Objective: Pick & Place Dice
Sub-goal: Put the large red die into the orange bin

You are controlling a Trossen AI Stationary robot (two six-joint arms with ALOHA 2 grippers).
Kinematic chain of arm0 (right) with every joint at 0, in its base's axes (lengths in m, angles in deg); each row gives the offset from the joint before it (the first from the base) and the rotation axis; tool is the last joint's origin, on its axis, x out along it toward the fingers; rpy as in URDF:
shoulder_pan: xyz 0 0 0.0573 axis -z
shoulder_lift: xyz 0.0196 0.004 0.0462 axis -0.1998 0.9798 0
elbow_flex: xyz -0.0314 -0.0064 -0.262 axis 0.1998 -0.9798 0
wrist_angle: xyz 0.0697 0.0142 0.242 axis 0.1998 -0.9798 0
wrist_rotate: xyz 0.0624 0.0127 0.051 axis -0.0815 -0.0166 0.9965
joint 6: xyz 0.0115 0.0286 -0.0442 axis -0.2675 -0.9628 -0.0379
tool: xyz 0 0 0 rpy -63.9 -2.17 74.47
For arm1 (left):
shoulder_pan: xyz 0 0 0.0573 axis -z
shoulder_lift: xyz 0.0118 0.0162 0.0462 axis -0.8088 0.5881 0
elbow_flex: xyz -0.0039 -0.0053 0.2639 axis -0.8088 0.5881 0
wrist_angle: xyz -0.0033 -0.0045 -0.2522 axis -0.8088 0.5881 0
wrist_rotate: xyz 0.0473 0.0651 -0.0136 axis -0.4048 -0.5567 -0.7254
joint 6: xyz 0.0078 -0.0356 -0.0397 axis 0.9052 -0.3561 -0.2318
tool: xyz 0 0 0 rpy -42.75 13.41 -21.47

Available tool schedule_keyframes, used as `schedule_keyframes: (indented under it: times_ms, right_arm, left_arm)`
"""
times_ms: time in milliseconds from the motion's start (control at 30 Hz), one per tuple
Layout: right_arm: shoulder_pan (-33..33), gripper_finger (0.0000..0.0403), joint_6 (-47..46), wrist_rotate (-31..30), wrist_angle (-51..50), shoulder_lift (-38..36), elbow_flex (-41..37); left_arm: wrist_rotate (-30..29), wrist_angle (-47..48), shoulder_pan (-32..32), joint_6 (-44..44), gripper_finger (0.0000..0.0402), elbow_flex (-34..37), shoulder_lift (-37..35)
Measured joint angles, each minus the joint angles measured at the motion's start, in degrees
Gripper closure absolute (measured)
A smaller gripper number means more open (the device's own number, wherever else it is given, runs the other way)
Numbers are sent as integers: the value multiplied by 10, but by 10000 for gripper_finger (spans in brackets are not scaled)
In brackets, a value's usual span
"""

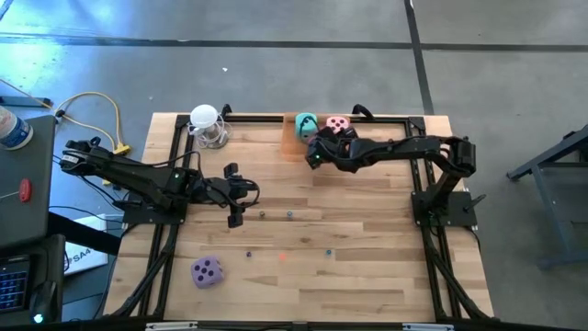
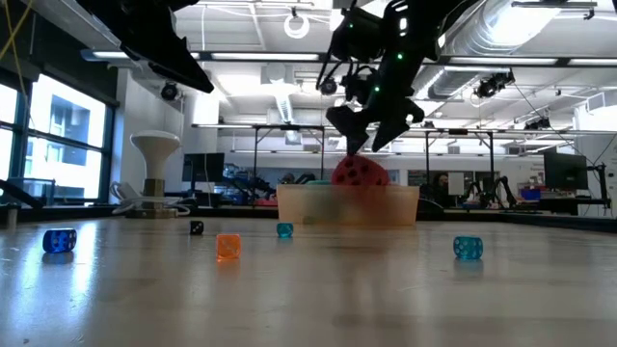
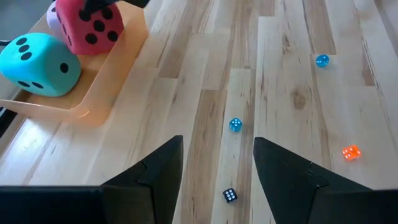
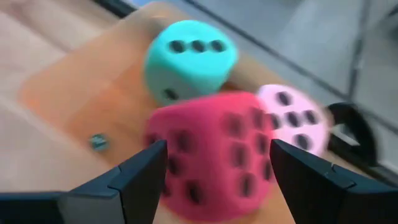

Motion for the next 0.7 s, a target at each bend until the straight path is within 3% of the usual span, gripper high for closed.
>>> schedule_keyframes:
  times_ms: [333, 700]
  right_arm:
    - [2, 128, -8, 105, 2, 9, 0]
    - [-7, 128, -3, 108, -7, 45, 1]
  left_arm:
    - [0, 0, 0, -6, 213, 0, 0]
    - [1, 2, 0, -20, 213, 0, 0]
